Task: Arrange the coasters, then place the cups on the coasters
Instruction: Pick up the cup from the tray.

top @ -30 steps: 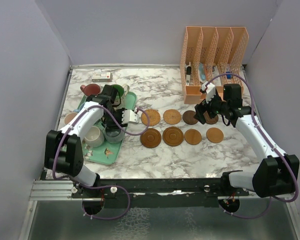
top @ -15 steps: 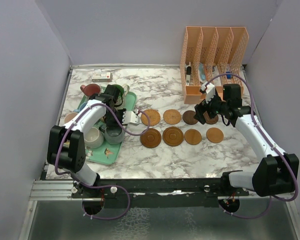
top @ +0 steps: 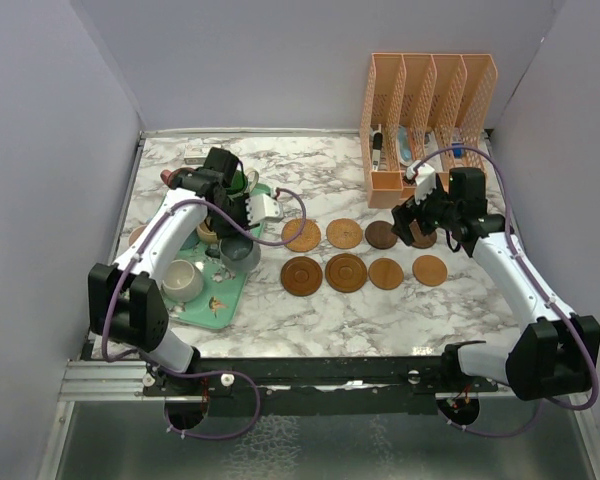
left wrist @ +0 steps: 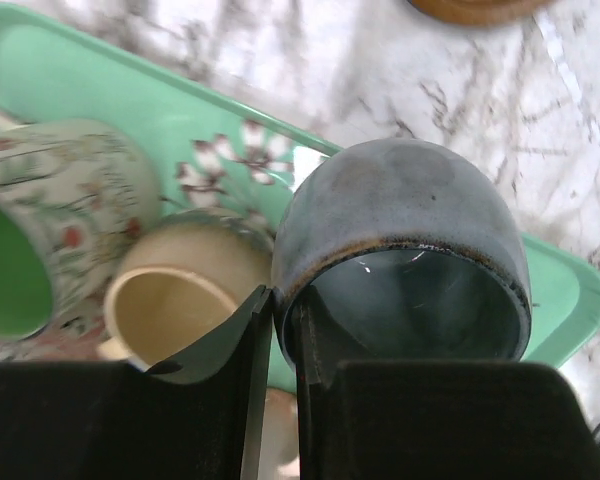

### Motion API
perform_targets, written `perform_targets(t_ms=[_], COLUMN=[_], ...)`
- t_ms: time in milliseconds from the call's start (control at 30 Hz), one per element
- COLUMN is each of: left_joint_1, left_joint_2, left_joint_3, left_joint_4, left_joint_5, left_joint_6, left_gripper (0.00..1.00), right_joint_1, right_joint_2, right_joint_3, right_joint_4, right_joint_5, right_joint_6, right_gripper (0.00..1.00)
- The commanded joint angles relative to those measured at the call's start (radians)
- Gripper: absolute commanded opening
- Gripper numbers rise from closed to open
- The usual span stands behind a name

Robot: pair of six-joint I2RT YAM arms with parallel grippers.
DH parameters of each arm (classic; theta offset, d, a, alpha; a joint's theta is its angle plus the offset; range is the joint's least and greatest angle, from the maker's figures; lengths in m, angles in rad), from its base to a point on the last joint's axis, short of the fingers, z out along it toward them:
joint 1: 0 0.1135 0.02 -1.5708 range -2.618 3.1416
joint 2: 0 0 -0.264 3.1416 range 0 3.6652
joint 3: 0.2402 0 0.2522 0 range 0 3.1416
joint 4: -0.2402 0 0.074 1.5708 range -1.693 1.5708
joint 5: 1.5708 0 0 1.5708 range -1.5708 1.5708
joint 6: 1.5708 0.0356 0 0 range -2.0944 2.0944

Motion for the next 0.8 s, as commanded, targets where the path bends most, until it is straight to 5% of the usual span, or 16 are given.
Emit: perform_targets(t_ms=[0,433,767], left_joint_1=[-0.007,-0.012,-0.143], left_joint_2=[-0.088,-0.091,0.039], left_joint_3=[0.119,0.218,0.305], left_joint_4=[-0.036,0.015,0.164], left_joint_5=[0.047,0.151,0.117], left_joint_6=[-0.178,-0.497,-0.659], left_gripper=[0.0,0.0,0.0], right_joint_1=[-0.009,-0.008,-0.007], right_joint_2=[-0.016,-0.004,-0.009], right_joint_3=[-0.008,0.005,0.097], right_joint_4=[0.052,0.089,0.034], right_joint_5=[0.046,0.064,-0.007], right_joint_6=[0.021,0.096,0.111], right_gripper=[0.98,1.0,1.0])
